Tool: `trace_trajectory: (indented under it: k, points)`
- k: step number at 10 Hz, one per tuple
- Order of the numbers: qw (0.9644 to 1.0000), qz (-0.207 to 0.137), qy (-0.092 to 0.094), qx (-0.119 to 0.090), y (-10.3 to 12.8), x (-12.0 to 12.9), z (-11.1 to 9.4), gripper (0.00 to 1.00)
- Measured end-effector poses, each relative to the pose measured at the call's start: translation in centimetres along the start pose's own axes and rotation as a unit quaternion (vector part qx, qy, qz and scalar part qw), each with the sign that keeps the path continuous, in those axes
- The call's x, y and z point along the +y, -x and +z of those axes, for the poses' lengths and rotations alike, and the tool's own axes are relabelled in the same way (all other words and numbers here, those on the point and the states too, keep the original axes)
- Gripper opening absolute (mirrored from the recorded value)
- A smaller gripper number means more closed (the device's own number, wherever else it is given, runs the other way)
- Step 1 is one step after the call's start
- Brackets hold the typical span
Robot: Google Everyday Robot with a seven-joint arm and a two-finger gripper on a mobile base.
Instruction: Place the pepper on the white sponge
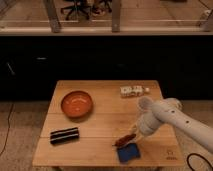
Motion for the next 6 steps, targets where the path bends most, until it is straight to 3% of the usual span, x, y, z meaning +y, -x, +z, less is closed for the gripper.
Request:
trace_trajectory:
  k: [6]
  points:
    - [0.9985,-0.031,-0.018,-0.041,2.1,0.4,-2.1,0.00]
